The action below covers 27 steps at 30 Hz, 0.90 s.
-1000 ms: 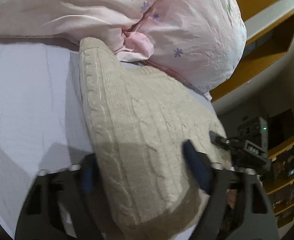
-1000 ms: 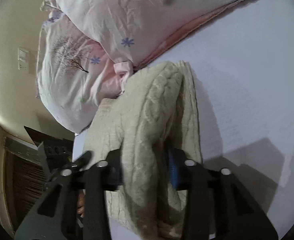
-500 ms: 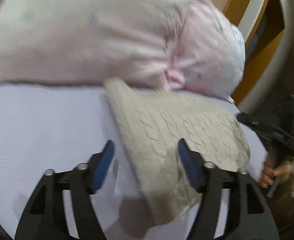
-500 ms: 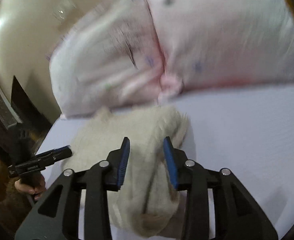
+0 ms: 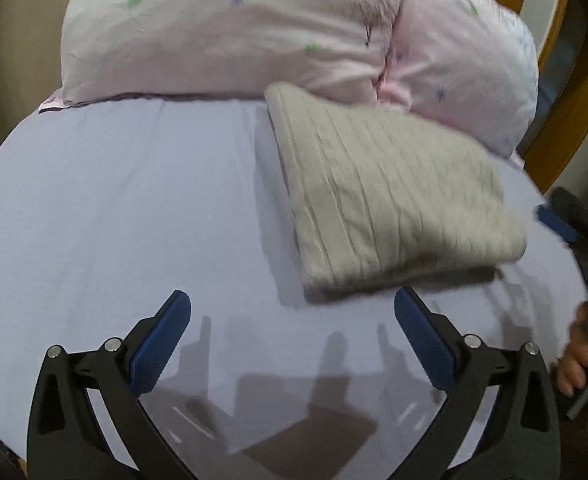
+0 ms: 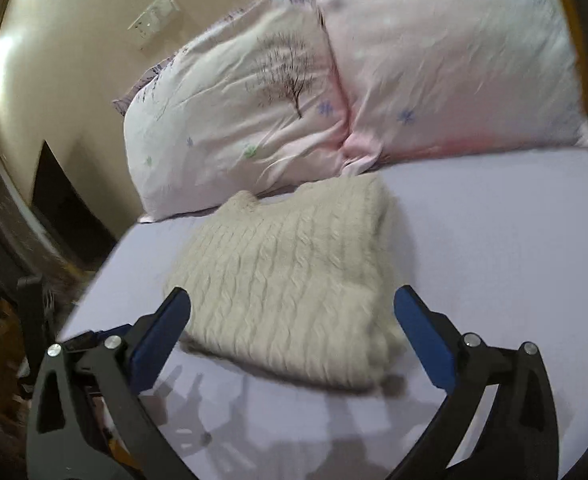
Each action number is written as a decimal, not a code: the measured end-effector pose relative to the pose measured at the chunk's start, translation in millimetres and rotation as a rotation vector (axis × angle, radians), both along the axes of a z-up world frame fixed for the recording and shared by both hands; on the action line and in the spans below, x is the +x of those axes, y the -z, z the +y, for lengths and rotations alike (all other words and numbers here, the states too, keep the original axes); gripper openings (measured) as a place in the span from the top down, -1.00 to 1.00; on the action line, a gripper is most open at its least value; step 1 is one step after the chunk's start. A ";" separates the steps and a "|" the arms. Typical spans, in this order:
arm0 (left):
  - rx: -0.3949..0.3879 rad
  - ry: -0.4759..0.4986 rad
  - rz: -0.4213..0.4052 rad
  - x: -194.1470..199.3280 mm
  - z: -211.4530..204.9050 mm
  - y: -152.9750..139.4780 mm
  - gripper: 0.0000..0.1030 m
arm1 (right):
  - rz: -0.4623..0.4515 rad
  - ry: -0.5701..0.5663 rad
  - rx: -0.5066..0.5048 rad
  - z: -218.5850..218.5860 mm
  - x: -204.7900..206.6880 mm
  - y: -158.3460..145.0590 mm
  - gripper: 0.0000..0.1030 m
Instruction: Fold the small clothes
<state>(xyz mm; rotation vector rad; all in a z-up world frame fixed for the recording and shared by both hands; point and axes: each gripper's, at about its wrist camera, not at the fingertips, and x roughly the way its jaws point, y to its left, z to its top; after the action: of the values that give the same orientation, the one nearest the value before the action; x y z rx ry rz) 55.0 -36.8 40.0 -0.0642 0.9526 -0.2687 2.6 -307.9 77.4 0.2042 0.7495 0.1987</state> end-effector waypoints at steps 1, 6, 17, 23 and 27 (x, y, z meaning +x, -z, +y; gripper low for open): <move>0.015 0.004 0.005 0.5 -5.4 2.9 -0.97 | 0.021 0.018 -0.049 1.7 -6.2 5.1 -0.96; 0.097 0.016 0.029 6.0 -25.4 18.8 -0.97 | 0.158 0.011 -0.210 29.9 14.6 42.9 -0.96; 0.181 -0.024 -0.002 10.0 -33.0 26.4 -0.97 | 0.231 0.053 -0.313 48.0 23.8 78.3 -0.96; 0.179 -0.026 -0.010 9.4 -32.4 26.3 -0.97 | 0.226 0.054 -0.314 48.0 22.1 78.5 -0.96; 0.179 -0.026 -0.010 9.2 -32.4 26.4 -0.97 | 0.226 0.055 -0.314 47.8 22.5 78.4 -0.96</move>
<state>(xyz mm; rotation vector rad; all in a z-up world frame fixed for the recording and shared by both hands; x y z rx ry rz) 64.2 -69.1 13.6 0.0891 0.9613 -0.1583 25.1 -260.1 -1.0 -0.0534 0.9868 0.0037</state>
